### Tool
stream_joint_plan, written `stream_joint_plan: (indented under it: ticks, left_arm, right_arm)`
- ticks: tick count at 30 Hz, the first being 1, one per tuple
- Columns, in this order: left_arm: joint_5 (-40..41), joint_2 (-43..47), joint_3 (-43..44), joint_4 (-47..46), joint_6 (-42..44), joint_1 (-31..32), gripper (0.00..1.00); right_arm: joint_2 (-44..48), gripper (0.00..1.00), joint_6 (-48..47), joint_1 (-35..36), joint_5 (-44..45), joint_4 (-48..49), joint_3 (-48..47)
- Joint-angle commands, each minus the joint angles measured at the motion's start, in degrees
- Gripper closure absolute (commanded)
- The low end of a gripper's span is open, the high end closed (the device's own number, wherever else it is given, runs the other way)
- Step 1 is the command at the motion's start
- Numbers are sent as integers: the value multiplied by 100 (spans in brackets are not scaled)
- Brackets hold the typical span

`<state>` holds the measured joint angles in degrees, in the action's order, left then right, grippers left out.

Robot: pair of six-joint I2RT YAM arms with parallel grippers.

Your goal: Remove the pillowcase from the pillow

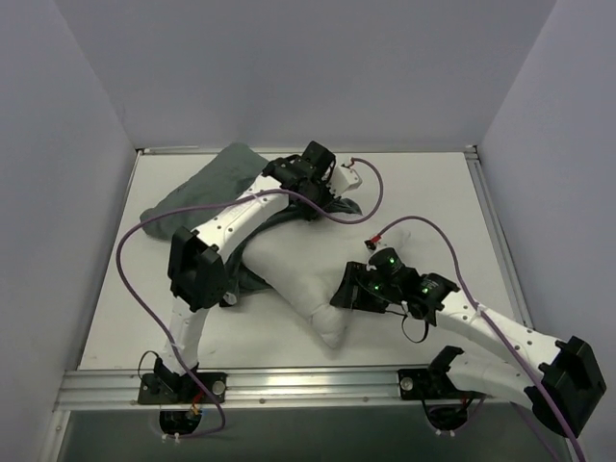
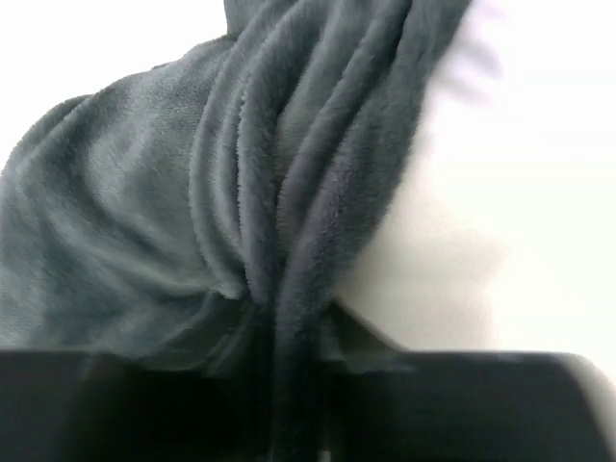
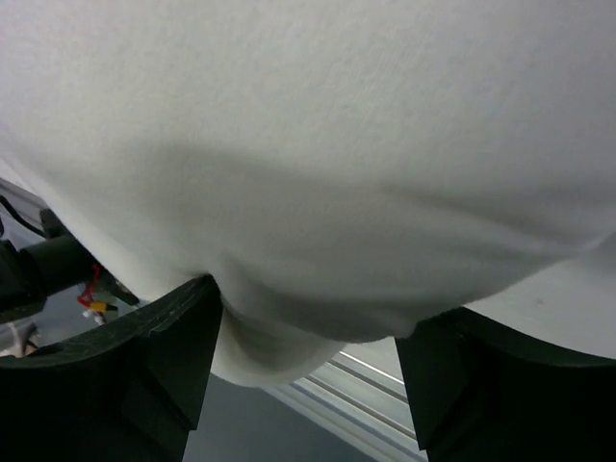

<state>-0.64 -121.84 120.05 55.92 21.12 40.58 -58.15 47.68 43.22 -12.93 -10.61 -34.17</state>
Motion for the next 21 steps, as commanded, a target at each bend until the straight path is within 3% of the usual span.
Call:
stream_joint_plan:
  ticks: [1, 3, 4, 7, 12, 15, 18, 21]
  left_arm:
    - [294, 370, 11, -19, 24, -41, 83]
    - [127, 625, -305, -317, -20, -32, 97]
    - [-118, 914, -594, -397, -73, -32, 98]
    - [-461, 1398, -956, -573, -178, -24, 98]
    - [-428, 1970, -1334, -679, -267, -24, 98]
    - [-340, 2199, -1563, -828, -310, -32, 98]
    - [-279, 2226, -1590, -881, -495, -32, 98]
    - [-226, 2218, -1590, -960, -627, -41, 98]
  right_arm:
    - [199, 29, -381, 29, 385, -941, -518]
    - [234, 19, -880, -59, 772, -1608, -1352]
    - [217, 11, -1110, -138, 966, -1785, -1694]
    - [15, 0, -1927, -734, 1381, -1963, -2838]
    - [-1046, 0, -2965, -2595, -117, -1428, -3569]
    - [-1531, 0, -3151, -3186, -1233, -523, -3561]
    - [-2050, 0, -3213, -3189, -2148, -135, -3605]
    - [-2025, 0, -2888, -2997, -2924, 620, -3070]
